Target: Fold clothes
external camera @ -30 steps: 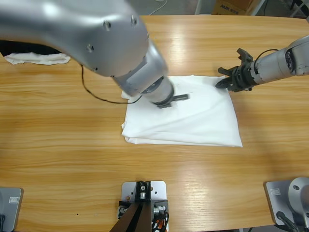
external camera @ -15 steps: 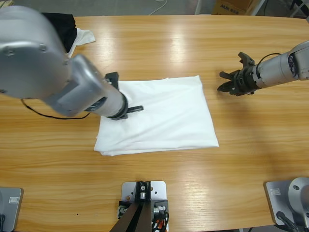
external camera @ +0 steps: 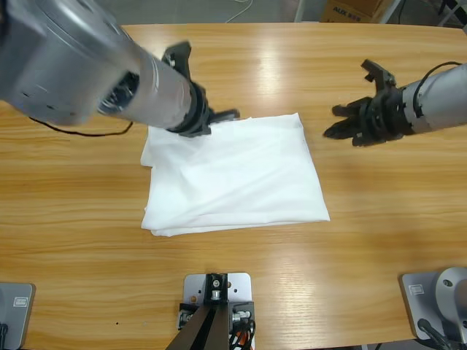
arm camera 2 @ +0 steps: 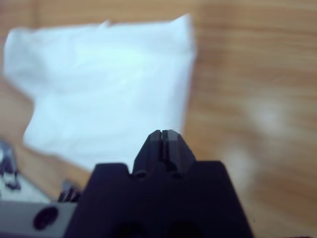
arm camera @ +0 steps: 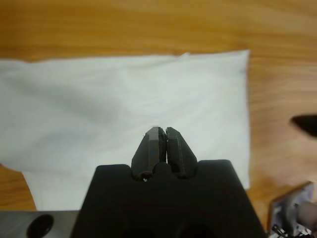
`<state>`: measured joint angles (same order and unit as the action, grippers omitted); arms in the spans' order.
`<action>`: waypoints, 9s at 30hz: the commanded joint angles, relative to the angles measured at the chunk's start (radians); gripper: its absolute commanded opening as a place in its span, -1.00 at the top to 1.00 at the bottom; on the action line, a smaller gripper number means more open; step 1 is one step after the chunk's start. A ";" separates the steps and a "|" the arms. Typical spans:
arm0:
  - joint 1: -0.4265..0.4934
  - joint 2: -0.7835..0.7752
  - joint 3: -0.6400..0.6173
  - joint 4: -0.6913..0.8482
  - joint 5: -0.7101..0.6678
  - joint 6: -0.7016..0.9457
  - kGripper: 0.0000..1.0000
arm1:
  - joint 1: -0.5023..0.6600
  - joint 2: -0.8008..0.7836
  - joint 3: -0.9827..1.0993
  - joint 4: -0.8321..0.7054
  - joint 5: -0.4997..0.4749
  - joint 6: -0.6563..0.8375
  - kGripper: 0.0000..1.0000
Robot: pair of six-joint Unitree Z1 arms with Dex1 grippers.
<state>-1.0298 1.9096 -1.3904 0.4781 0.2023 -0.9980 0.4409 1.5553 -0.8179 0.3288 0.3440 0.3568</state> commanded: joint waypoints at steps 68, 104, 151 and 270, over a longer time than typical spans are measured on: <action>-0.137 0.005 0.503 -0.182 -0.055 -0.220 1.00 | 0.144 0.338 0.060 -0.151 -0.175 0.050 1.00; 0.068 0.176 0.073 -0.271 -0.163 -0.050 1.00 | 0.127 0.346 0.078 -0.160 -0.172 0.040 1.00; 0.035 -0.485 0.479 -0.155 -0.171 0.067 1.00 | 0.059 -0.019 -0.061 0.178 -0.182 0.121 -1.00; -0.068 -0.693 0.646 0.069 -0.186 -0.092 1.00 | 0.409 0.399 -0.524 0.689 -0.623 0.218 1.00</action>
<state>-1.0906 1.2322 -0.7878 0.5600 0.0240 -1.0726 0.8321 1.8966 -1.3325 1.0481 -0.3012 0.5738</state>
